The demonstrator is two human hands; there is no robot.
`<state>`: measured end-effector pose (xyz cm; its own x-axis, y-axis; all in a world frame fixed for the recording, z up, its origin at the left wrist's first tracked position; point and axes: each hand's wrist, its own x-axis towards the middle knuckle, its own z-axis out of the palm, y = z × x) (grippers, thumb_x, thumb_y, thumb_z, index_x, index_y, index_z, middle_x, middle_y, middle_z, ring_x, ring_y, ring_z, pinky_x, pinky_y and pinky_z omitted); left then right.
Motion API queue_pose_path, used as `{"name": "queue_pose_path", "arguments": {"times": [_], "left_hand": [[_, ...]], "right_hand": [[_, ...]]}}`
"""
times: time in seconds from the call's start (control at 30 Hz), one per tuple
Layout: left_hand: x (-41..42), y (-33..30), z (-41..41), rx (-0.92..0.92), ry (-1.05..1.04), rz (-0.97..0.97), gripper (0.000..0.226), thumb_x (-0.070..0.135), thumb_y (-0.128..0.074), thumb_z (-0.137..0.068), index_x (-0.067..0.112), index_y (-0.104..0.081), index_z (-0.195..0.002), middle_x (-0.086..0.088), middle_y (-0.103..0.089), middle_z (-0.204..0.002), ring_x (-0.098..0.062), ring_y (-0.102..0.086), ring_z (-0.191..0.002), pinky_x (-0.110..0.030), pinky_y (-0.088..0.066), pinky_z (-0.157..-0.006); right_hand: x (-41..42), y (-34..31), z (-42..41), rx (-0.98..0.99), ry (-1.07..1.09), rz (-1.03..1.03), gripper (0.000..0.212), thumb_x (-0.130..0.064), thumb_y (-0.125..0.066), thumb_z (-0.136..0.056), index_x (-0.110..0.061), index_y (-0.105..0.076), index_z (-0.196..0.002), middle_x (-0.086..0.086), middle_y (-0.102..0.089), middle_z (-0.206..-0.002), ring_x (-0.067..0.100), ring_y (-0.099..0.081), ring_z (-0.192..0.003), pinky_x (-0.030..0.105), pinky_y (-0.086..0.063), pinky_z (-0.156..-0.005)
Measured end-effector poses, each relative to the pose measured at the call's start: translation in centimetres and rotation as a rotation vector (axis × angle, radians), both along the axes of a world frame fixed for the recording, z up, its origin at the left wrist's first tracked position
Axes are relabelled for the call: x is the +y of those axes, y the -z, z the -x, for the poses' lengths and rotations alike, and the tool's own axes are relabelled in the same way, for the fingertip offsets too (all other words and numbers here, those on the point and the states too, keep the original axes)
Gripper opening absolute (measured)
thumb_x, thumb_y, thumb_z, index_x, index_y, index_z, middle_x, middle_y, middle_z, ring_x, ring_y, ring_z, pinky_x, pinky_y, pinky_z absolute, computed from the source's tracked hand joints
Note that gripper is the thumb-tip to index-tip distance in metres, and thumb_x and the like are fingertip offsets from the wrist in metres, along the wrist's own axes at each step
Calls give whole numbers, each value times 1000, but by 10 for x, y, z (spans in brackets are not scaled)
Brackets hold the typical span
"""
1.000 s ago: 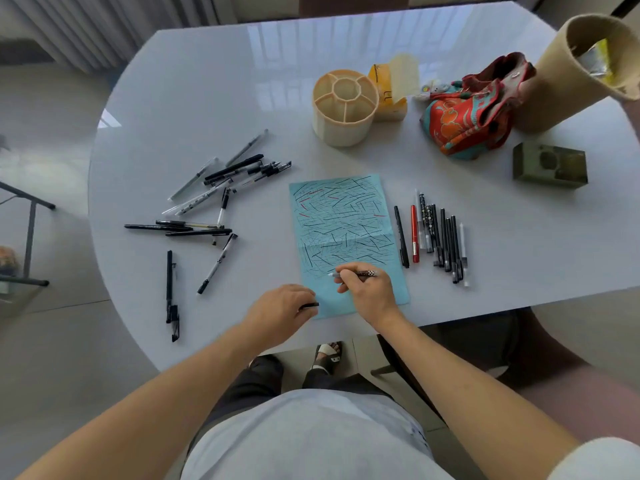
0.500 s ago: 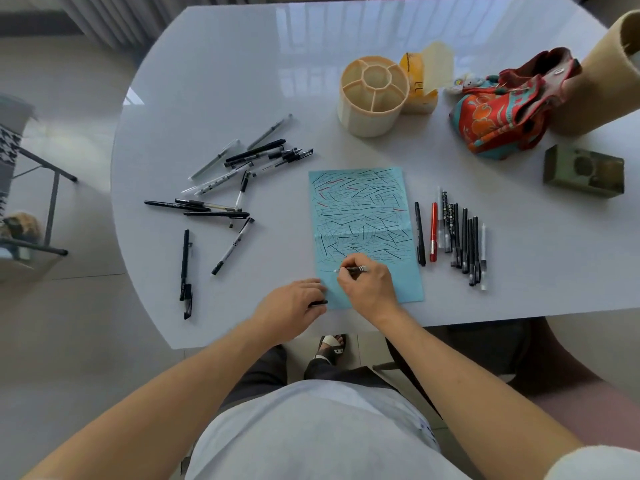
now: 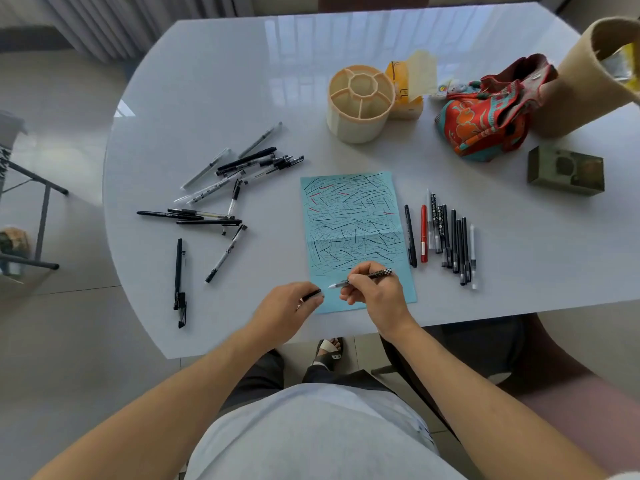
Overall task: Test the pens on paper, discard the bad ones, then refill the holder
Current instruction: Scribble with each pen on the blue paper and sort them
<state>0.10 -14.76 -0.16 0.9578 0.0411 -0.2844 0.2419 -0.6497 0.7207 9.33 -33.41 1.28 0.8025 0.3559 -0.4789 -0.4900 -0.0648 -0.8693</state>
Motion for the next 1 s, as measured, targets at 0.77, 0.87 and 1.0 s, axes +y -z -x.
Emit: {"name": "queue_pose_path", "arguments": {"times": [0.77,0.87,1.0], "left_hand": [[7,-25,-27,23,79,-24,18,33,-58,-97,19,-68,-95,4,-67,-77,-16,-57,-67,-38,-49,-63],[6,-28,-33,8,74,-19,17,31,-58,-97,18,-68,-92,3,-67,-74,-16,-58,-66,-38,-49,-63],[3,-26,-34,-18,36,-41,16,26,-58,-95,19,-66,-82,6,-64,-67,-15,-57,-63,-41,-50,-63]], "right_hand": [[8,1,-4,-69,-4,82,16,-13,-64,-100,-2,-70,-90,17,-74,-76,23,-69,-63,41,-62,-70],[11,3,-3,-69,2,79,16,-17,-64,-100,-6,-70,-90,14,-75,-77,24,-70,-64,38,-62,-69],[15,3,3,-23,11,80,18,-20,-62,-101,-6,-70,-93,12,-75,-78,24,-70,-64,37,-62,-70]]}}
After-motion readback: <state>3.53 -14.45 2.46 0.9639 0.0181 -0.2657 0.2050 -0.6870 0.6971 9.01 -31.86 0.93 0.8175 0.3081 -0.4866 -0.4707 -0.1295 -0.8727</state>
